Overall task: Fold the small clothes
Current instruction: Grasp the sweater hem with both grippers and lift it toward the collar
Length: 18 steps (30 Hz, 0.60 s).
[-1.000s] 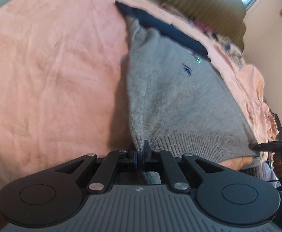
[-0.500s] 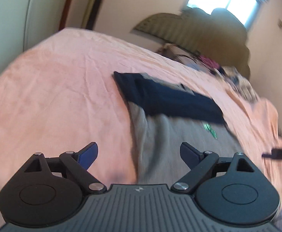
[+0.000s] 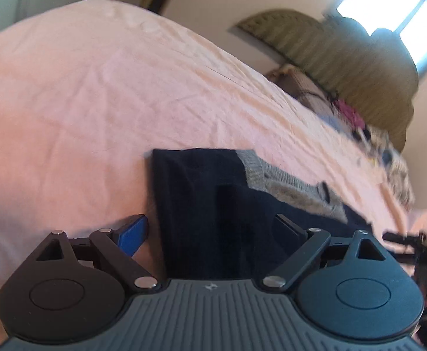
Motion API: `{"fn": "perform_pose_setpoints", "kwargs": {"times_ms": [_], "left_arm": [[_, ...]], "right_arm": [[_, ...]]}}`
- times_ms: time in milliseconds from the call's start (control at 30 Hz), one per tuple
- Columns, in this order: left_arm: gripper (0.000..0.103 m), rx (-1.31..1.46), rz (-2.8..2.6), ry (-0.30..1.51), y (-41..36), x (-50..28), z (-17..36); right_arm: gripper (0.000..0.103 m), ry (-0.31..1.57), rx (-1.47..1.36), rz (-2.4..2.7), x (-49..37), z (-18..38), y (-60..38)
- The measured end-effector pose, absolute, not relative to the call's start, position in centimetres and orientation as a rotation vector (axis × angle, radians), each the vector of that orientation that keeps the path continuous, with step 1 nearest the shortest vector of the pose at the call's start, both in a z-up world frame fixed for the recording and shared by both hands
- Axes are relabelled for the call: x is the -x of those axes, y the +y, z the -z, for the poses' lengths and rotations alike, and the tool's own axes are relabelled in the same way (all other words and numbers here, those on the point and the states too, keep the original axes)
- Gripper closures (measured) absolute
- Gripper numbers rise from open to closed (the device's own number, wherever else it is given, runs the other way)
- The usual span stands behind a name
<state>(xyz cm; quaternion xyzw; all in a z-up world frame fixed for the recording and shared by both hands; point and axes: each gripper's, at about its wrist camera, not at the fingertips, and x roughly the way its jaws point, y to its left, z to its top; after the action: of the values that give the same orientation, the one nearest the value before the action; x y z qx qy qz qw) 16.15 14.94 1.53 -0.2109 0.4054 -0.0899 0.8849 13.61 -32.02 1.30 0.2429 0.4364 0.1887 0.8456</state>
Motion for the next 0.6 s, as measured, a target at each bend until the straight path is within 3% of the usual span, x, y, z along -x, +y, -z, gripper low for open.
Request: {"fn": "perform_pose_setpoints", "kwargs": {"times_ms": [33,67,100,133,267,333,467,600], "left_arm": [[0.043,0.36,0.183,0.845,13.9,-16.3,-1.6],[0.066,0.25,0.151,0.844,12.8,-16.6,-1.6],[0.089,0.155,0.124,0.843,11.8,-16.8,-1.6],[0.094,0.105,0.118,0.826,11.4,-17.1,-1.6],[0.096,-0.171,0.004,0.738,8.5,-17.7,-2.8],[0.096,-0.311,-0.023,0.683,7.1,-18.5,-3.1],[0.095,-0.51,-0.013,0.741,5.4,-18.9,-0.9],[0.089,-0.406,-0.002,0.764,7.6,-16.0,-3.0]], "right_arm": [[0.021,0.941,-0.484,-0.404,-14.2,-0.8,-31.2],[0.023,0.947,-0.452,-0.413,-14.6,-0.3,-30.3],[0.04,0.937,-0.388,-0.424,-14.6,-0.2,-29.2],[0.075,0.916,-0.299,-0.43,-14.3,-0.2,-28.2],[0.087,0.875,-0.352,-0.415,-14.3,-0.1,-29.9],[0.089,0.833,-0.416,-0.395,-13.7,-0.1,-31.8],[0.087,0.827,-0.456,-0.38,-13.0,1.5,-32.1],[0.043,0.813,-0.506,-0.368,-11.6,-0.2,-32.5]]}}
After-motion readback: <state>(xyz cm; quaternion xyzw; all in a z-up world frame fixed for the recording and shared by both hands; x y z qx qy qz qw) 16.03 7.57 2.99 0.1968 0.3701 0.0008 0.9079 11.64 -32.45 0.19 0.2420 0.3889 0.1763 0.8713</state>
